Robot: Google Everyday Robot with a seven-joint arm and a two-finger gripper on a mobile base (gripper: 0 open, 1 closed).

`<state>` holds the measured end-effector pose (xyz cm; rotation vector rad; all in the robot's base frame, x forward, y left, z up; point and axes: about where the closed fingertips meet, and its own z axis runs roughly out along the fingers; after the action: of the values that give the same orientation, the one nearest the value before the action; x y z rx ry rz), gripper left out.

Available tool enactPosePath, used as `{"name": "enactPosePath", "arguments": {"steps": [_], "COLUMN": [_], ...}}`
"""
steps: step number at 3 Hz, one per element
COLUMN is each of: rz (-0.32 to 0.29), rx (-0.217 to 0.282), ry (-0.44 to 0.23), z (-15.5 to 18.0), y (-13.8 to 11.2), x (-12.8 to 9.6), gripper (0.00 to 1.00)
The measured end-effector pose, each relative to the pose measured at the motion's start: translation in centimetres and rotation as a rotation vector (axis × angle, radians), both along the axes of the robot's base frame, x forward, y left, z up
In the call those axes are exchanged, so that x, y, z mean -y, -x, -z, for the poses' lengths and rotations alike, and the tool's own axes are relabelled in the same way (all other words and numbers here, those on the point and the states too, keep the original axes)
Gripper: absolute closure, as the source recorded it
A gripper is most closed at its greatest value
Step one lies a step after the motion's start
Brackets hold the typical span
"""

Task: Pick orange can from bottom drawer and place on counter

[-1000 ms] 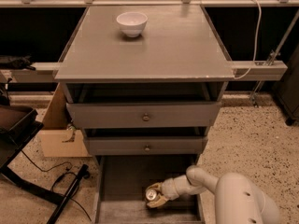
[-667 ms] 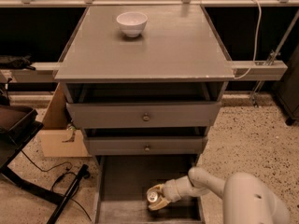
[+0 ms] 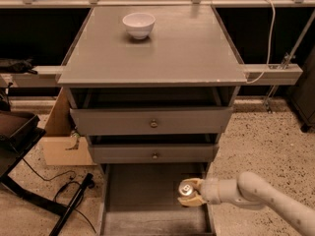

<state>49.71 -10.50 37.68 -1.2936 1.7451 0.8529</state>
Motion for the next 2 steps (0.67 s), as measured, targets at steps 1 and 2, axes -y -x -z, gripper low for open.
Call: {"name": "enactPosePath", "arguments": {"steps": [1, 2], "rz": [0.019, 0.031], "rx": [-0.084, -0.150], "ry": [-0.049, -0.087], "z": [-8.8, -18.2], "y": [5.3, 9.1], "x": [0.4, 0.0], "gripper": [1.00, 1.00]}}
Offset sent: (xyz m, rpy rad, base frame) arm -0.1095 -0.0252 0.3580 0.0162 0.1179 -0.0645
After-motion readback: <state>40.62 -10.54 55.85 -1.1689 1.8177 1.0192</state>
